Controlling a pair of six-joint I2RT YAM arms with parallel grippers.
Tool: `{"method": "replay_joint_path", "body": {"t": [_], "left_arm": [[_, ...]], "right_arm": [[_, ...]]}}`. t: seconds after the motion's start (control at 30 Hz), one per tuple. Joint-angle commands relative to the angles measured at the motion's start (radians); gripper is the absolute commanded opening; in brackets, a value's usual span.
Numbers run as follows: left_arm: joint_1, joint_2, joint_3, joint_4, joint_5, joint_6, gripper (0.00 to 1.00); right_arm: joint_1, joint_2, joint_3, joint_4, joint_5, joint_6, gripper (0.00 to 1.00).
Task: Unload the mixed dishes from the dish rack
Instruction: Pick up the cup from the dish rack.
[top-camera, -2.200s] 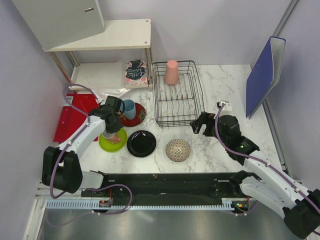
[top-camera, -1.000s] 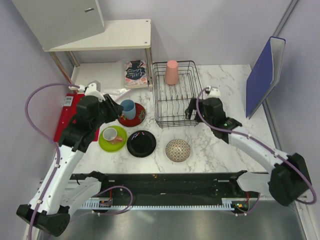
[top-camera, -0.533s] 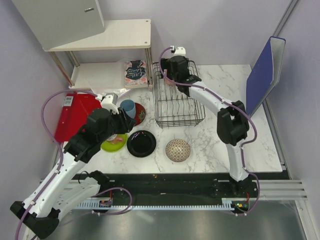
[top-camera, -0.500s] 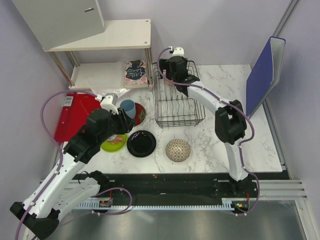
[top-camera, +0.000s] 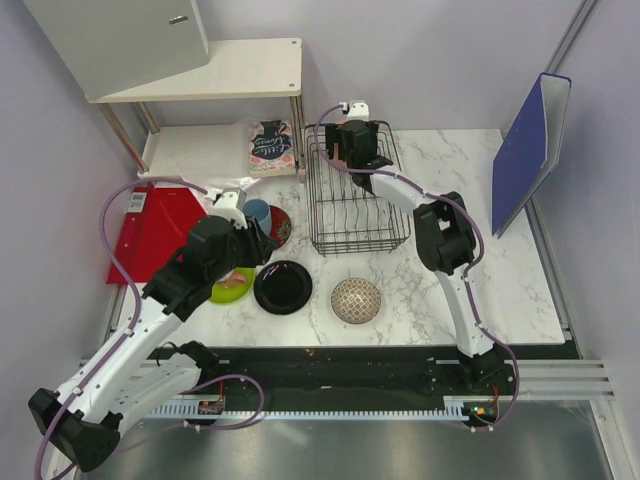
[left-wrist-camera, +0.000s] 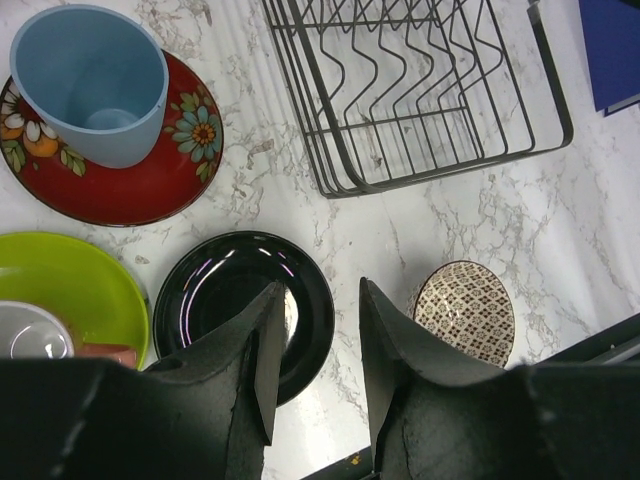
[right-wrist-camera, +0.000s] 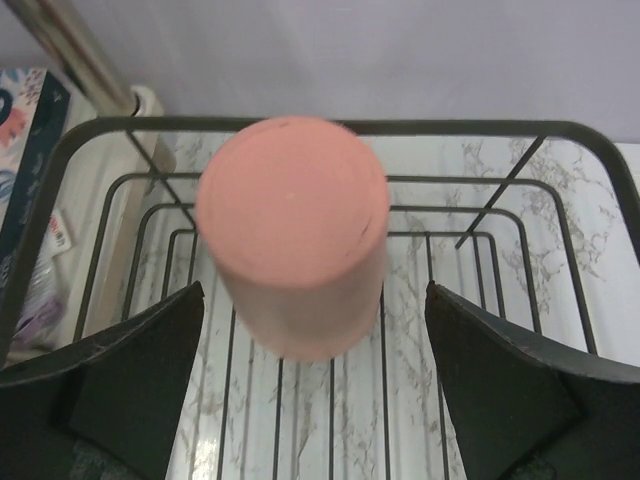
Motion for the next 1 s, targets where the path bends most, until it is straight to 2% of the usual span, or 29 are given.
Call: {"method": "replay_joint_path", "body": {"t": [0.0, 0.3, 0.37, 0.4, 0.47, 0.5, 0.6, 0.8, 0.97], "left_arm": [[-0.006, 0.007, -0.001, 0.065, -0.008, 0.035, 0.43], [-0.007, 0.014, -0.017, 0.08, -0.008, 0.037, 0.43], [-0.007, 0.014, -0.024, 0.082, -0.007, 0.032, 0.43], [-0.007, 0.013, -0.025, 0.082, -0.007, 0.029, 0.43], [-0.007, 0.013, -0.031, 0.082, -0.007, 0.026, 0.43], [-0.007, 0.014, -0.031, 0.082, -0.007, 0.025, 0.43], [-0.007, 0.01, -0.037, 0.083, -0.008, 0.023, 0.43], [-0.007, -0.021, -0.031, 0.083, -0.025, 0.031, 0.43], [-0.007, -0.048, -0.003, 0.083, -0.042, 0.026, 0.43]], "right_arm": [[-0.028, 0.055, 0.08, 0.14, -0.019, -0.002, 0.98], [-0.059, 0.141, 0.169, 0.161, -0.149, 0.054, 0.96], [-0.059, 0.138, 0.169, 0.152, -0.18, 0.058, 0.89], [-0.059, 0.135, 0.166, 0.141, -0.185, 0.06, 0.8], [-0.059, 0.115, 0.142, 0.137, -0.183, 0.066, 0.68], [-0.059, 0.107, 0.129, 0.137, -0.182, 0.067, 0.58], [-0.059, 0.057, 0.059, 0.158, -0.168, 0.083, 0.46], [-0.045, -0.181, -0.165, 0.238, -0.162, 0.138, 0.32], [-0.015, -0.488, -0.354, 0.22, -0.166, 0.178, 0.32]]}}
